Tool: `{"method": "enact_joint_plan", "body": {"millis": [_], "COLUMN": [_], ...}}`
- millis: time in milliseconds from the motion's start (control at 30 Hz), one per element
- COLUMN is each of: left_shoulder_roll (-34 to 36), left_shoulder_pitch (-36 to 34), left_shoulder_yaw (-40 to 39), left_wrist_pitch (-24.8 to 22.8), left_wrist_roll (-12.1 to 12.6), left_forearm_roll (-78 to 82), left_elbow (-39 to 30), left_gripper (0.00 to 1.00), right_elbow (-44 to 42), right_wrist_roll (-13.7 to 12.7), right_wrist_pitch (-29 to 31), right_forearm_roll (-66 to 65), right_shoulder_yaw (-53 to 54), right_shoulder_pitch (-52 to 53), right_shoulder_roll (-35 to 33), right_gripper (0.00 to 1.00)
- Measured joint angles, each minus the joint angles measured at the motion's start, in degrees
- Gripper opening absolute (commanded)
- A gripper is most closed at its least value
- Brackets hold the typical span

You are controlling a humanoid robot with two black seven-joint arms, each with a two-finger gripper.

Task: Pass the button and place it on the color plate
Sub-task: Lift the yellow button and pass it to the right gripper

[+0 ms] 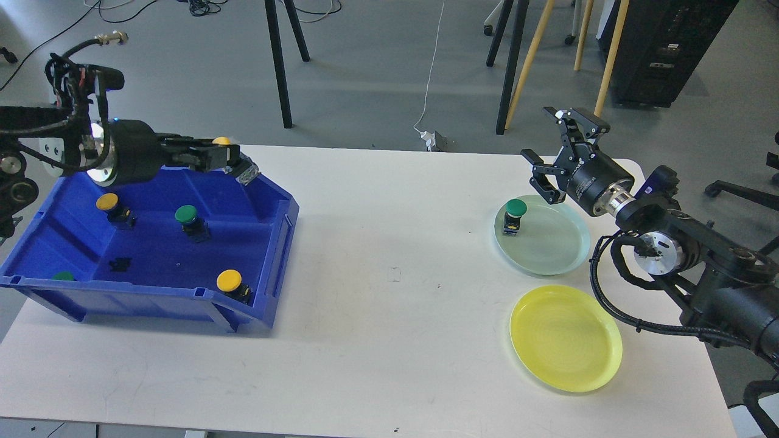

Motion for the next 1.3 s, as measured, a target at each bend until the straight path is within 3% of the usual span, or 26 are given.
{"method": "enact_joint_plan", "body": {"millis": [334,668,1035,1302], "left_shoulder_roll": [-9.8,-17.7,-20.2,-21.5], "left_shoulder_pitch": [-6.6,-7.2,-7.1,-7.2], "left_shoulder_yaw": [-2.6,-2.5,-2.5,-2.5], "left_wrist_pitch": [0.0,0.0,0.0,0.0], "left_wrist_roll": [1.0,1.0,1.0,1.0], "left_forearm_roll": [-11.8,-12.3,-12.5,-12.3], "left_elbow": [5.3,9.9,11.6,11.7], "left_gripper": [0.25,0.25,0.25,0.25], "right_elbow": [0.9,0.9,0.6,0.5], "right_wrist_roll": [0.5,0.6,0.6,1.7], "right_wrist_pitch": [2.2,2.2,1.7,1.4], "right_forearm_roll": [0.2,0.2,0.2,0.1], "right_shoulder_yaw": [0.9,1.0,1.0,2.4], "right_shoulder_pitch": [4.5,9.1,10.0,10.0], "right_shoulder_roll": [10.1,18.8,19.6,19.6], "right_gripper": [0.81,0.81,0.81,0.65]}}
